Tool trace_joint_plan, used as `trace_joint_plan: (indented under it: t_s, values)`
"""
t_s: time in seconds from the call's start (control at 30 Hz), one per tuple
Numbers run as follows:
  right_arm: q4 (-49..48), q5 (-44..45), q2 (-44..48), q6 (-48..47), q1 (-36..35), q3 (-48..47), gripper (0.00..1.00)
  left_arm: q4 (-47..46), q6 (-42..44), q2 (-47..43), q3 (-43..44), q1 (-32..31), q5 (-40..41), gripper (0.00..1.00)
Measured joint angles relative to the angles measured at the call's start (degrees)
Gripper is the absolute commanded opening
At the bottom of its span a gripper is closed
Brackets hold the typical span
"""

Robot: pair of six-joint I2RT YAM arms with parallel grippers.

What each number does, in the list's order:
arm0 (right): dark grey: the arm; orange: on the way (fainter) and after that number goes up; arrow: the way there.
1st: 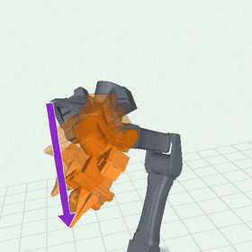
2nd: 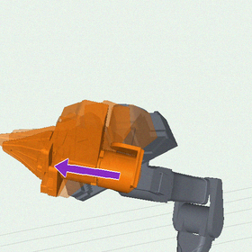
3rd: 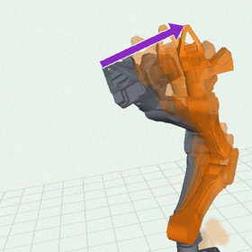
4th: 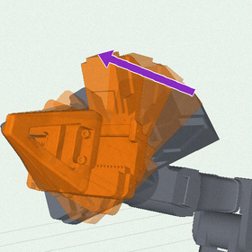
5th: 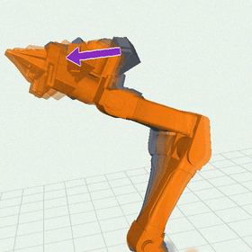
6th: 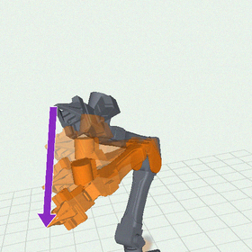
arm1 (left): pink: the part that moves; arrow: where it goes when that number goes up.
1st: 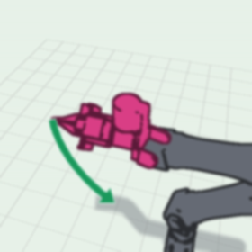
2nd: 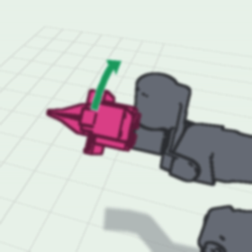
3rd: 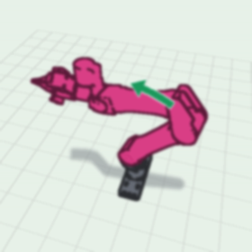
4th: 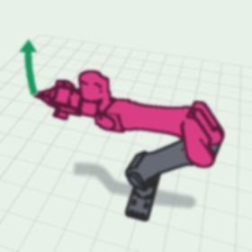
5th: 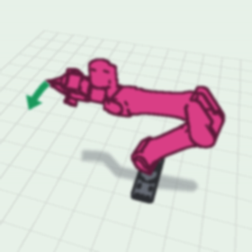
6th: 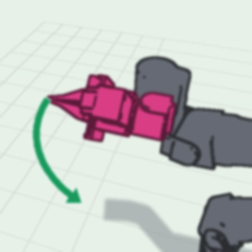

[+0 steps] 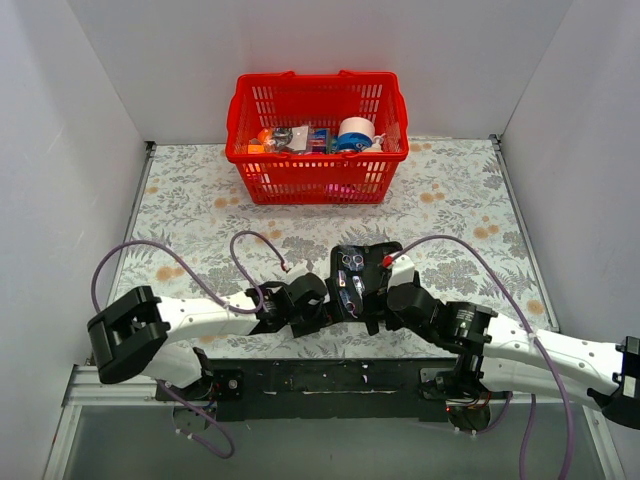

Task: Sort the hair-cutting tools
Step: Adjust the hairdressing tool bag at the center of the board.

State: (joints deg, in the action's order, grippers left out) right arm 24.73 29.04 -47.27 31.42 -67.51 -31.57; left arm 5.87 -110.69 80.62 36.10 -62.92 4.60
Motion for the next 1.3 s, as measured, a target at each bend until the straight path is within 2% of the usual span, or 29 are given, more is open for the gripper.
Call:
trace_joint_plan:
  t_s: [0.2, 0.3, 0.33, 0.4, 0.43, 0.5, 0.53, 0.57, 0.63, 0.8, 1.1, 1.3]
  values:
    - [-0.7, -5.7, 2.4, 4.1, 0.0, 2.9, 0.86, 17.3, 3.5, -7.4, 5.4, 2.1, 5.6, 0.98]
    - [-0.7, -9.4, 1.5, 6.5, -0.2, 3.8, 0.72, 20.9, 6.6, -10.9, 8.0, 7.3, 6.7, 0.98]
    - [-0.9, -10.1, 1.5, 7.3, -0.3, 4.3, 0.61, 21.0, 7.4, -11.4, 8.3, 9.2, 6.8, 0.98]
    - [-1.3, -11.6, 1.7, 8.9, -0.7, 6.1, 0.48, 20.8, 9.9, -11.4, 8.7, 14.0, 6.6, 0.98]
    - [-1.6, -12.3, 1.9, 9.7, -0.9, 7.4, 0.39, 20.4, 11.0, -10.7, 8.8, 16.0, 6.5, 0.98]
    - [-2.0, -13.4, 2.1, 11.3, -1.0, 9.8, 0.25, 19.4, 13.1, -7.9, 9.4, 19.4, 6.0, 0.93]
    - [-2.2, -13.8, 2.0, 12.1, -1.0, 10.8, 0.1, 18.8, 14.1, -5.8, 10.0, 20.4, 5.4, 0.91]
    - [-2.2, -14.1, 1.9, 12.8, -1.2, 11.5, 0.02, 18.0, 15.0, -3.5, 10.9, 21.0, 4.9, 0.88]
    - [-2.2, -14.3, 1.4, 13.9, -1.2, 12.0, 0.01, 15.8, 16.8, 1.2, 13.0, 21.5, 3.5, 0.78]
    - [-4.0, -14.0, -0.4, 15.9, -1.2, 12.0, 0.01, 11.7, 20.3, 11.5, 20.4, 21.9, 0.7, 0.64]
    - [-7.0, -12.2, -2.3, 18.5, -1.2, 13.5, 0.01, 8.2, 23.9, 23.6, 31.5, 24.3, 0.4, 0.35]
    - [-8.2, -11.4, -2.6, 19.3, -1.2, 13.8, 0.01, 6.0, 25.3, 33.3, 38.6, 26.0, 0.3, 0.29]
